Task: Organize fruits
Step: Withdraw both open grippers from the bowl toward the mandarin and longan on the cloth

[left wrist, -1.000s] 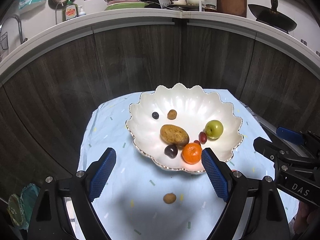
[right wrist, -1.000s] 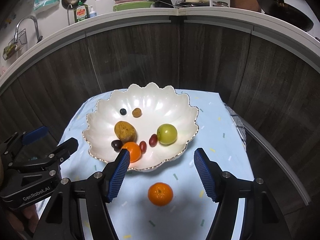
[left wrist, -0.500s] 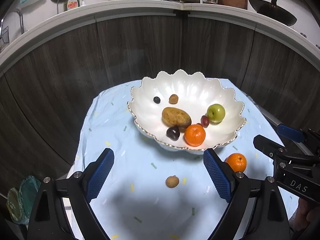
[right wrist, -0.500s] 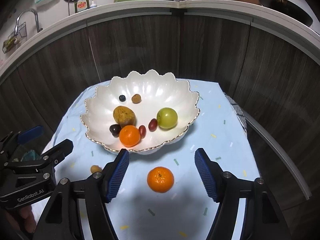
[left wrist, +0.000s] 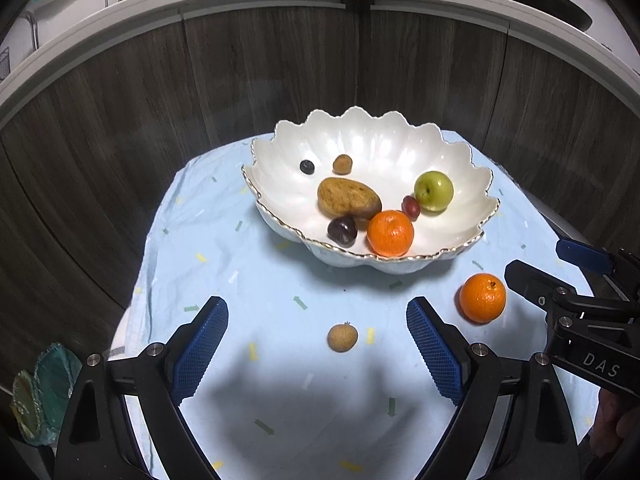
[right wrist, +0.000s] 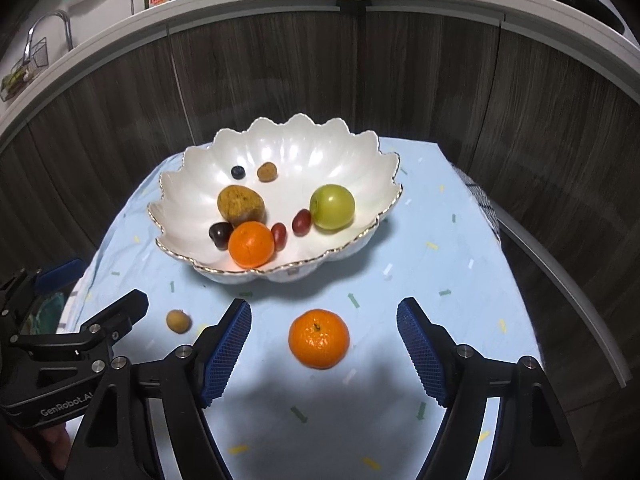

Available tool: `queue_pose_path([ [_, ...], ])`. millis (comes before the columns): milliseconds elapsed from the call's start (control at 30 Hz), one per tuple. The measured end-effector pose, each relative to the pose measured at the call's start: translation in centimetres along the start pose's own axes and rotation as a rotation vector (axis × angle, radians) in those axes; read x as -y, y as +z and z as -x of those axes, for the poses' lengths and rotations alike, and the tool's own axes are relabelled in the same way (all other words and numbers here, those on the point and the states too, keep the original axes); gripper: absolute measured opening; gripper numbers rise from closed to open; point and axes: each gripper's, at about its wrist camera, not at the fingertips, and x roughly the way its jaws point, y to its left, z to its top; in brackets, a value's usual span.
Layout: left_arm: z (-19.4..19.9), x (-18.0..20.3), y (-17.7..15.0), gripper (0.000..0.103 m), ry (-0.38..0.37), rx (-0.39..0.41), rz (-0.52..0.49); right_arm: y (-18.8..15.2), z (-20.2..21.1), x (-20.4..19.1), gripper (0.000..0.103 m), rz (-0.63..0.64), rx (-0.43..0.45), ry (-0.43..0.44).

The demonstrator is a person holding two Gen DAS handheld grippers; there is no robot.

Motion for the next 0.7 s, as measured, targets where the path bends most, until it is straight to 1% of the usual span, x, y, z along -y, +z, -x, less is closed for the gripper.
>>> queue_pose_path([
  [167,-0.8,0.2,-0.5,0.090,-0.017,-0.019,0.004,-0.6,-0.7,0.1,0.076,0.002,-0.010,-0.001],
  [267,-1.3,0.3,-0.9,0.087,-0.020,-0.029,0.002,-0.8,-1.2,0.0,0.076,0.005,-0.017,-0.003],
  [333,-1.7,0.3,-1.1,0.083,-0.020,-0.036,-0.001,-1.0,-1.5,0.1,0.076,0.008,-0.022,-0.004],
  [567,-2.8,0.3,-1.7,0.081,-0.027,-0.049,-0.003,-1.4,-2.6,0.1,0.076,0.013,-0.038,-0.002],
  [700,-3.5,0.3,-2.1,0.077,-0.027,-0.060,-0.005,-1.7,-3.3,0.0,0.076,0.016,-0.048,0.001],
])
